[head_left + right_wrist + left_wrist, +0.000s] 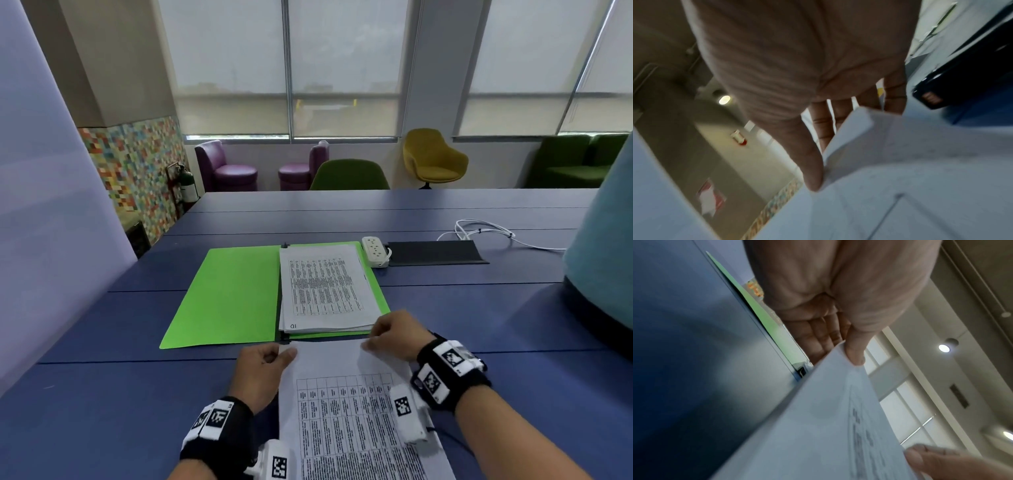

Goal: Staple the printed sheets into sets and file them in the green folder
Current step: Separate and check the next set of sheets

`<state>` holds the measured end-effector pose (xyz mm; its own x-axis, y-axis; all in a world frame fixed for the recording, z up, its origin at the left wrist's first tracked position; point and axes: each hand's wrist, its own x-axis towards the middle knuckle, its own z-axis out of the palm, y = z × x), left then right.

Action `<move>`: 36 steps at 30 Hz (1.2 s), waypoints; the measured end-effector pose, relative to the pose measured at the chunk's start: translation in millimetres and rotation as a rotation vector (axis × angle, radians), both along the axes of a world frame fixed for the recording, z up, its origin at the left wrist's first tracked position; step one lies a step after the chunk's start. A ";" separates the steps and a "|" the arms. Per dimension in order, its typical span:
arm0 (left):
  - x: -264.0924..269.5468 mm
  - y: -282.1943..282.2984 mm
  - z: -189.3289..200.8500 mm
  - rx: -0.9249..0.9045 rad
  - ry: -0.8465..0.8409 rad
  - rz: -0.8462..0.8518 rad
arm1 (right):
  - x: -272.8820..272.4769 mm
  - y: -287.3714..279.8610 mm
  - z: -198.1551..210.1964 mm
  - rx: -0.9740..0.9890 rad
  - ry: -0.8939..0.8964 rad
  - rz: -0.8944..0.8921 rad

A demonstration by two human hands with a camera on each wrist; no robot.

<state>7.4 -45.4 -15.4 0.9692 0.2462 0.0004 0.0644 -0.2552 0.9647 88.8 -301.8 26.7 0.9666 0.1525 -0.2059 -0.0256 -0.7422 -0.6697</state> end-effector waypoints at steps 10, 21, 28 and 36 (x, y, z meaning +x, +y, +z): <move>6.8 -13.7 11.4 -0.501 -0.030 0.199 | -50.4 -18.2 -15.0 0.811 0.423 -0.077; -31.9 -37.2 186.7 -0.378 -0.455 -0.173 | -80.4 -17.9 153.3 0.960 -0.487 0.080; -26.6 -39.1 152.2 -0.276 -0.365 -0.180 | -77.8 -25.8 115.1 0.921 -0.381 0.043; -25.2 -41.9 134.6 -0.206 -0.328 -0.154 | -79.2 -30.3 100.6 0.987 -0.308 0.046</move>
